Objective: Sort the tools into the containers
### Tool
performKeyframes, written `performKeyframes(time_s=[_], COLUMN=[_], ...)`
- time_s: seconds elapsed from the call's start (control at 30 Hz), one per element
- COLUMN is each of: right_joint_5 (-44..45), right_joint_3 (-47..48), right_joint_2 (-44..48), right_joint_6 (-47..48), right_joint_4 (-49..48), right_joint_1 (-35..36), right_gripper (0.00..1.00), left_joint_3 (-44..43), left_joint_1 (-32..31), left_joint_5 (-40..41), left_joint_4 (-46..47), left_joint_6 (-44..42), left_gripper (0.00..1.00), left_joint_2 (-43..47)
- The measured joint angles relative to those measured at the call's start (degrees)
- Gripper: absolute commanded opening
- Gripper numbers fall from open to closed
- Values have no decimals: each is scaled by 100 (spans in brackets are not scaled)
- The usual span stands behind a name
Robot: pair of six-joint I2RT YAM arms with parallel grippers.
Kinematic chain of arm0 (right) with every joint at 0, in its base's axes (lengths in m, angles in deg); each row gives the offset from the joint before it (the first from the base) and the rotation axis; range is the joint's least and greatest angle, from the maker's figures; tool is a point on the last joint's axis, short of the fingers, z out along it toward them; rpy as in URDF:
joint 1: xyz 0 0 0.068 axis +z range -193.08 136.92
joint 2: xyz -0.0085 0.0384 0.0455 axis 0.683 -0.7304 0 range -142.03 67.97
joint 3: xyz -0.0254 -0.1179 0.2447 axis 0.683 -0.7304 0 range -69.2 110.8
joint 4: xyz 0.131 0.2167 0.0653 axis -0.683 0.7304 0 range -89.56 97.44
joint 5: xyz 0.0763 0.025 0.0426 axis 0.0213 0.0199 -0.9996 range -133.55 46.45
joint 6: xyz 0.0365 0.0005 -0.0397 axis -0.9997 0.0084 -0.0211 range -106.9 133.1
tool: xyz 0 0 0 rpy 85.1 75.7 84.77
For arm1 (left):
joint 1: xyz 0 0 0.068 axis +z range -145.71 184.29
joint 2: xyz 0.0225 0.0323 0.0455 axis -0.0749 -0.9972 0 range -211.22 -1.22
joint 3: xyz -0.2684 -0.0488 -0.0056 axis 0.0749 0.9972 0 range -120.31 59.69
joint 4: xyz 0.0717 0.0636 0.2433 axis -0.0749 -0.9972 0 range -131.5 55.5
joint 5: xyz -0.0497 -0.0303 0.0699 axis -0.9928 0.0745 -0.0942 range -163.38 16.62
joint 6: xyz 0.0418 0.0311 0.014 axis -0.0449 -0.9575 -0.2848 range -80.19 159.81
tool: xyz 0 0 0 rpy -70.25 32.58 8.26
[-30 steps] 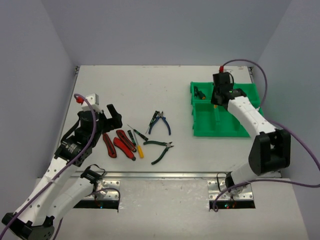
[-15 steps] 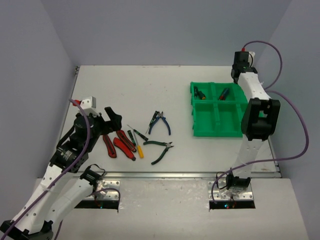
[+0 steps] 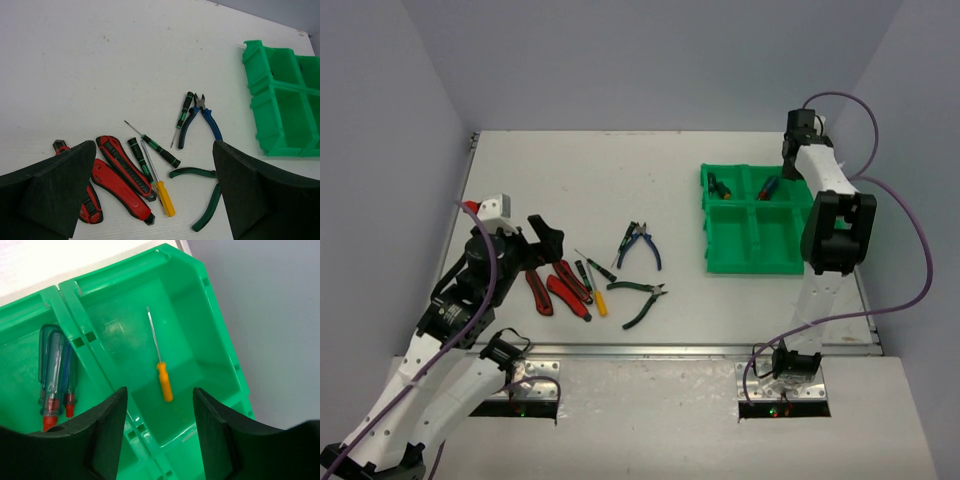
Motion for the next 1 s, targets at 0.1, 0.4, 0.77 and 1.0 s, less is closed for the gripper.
performKeyframes(time_s=[0.1, 0.4, 0.77, 1.0], right_joint_5=[-115, -1159, -2043, -1961], right_joint_3=[160, -899, -3424, -3385], right_joint_2=[0, 1485, 3112, 1948], right_joint_6=[-53, -509, -1403, -2125], right_joint_4=[221, 461, -888, -998], right_joint_1=[2, 1080, 6078, 6891], right_gripper=[59, 63, 35, 35], left_joint_3=[0, 0, 0, -6], left_joint_1=[0, 0, 145, 264], left_joint_5=[1, 121, 1043, 1264], left_joint_4=[1, -30, -200, -243], left_joint_6=[-2, 2, 264, 345], left_gripper=[100, 100, 100, 100], left_joint_2=[-65, -203, 237, 463])
